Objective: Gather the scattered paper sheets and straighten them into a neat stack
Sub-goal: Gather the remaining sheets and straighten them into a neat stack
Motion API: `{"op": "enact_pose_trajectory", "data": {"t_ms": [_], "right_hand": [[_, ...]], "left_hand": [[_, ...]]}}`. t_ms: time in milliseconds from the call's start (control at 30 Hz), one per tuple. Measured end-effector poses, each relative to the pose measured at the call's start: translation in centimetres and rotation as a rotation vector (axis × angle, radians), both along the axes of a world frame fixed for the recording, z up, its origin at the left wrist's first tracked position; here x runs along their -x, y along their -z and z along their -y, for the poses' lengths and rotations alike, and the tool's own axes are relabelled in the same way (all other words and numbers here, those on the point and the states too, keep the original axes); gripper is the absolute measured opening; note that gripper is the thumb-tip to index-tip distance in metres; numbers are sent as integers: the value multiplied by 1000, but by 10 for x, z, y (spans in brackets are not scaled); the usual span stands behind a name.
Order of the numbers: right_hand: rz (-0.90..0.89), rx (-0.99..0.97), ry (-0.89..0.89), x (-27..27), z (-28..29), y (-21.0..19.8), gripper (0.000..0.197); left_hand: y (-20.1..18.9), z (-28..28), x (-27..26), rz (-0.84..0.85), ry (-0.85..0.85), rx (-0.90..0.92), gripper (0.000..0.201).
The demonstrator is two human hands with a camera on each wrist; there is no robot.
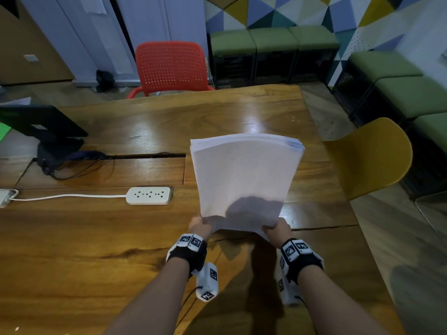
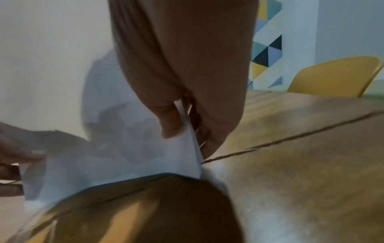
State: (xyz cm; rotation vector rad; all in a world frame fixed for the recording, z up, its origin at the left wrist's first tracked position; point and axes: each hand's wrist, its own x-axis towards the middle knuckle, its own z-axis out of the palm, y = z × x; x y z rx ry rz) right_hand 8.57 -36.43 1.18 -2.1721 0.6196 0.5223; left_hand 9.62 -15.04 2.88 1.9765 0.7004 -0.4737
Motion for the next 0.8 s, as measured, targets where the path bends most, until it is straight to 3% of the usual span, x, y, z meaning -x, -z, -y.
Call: {"op": "enact_pose_trajectory", "data": {"t_ms": [200,400,533,667,800], "right_hand": [[157,-32,135,-3,3,-1,22],[88,-68,139,-26,15,-1,4],[22,-81,114,-37,23,9,24],[46,-91,121,-50,25,13,31],[101,-89,118,-57,20,17,50]], "left_hand": [[12,4,0,29,15,26,38],[20,10,-17,32,71,82,39],[33,12,-29,-20,109,41,42],[40,13,-38,-35,81,16,44],[44,13,-44,-44,92,-83,63]]}}
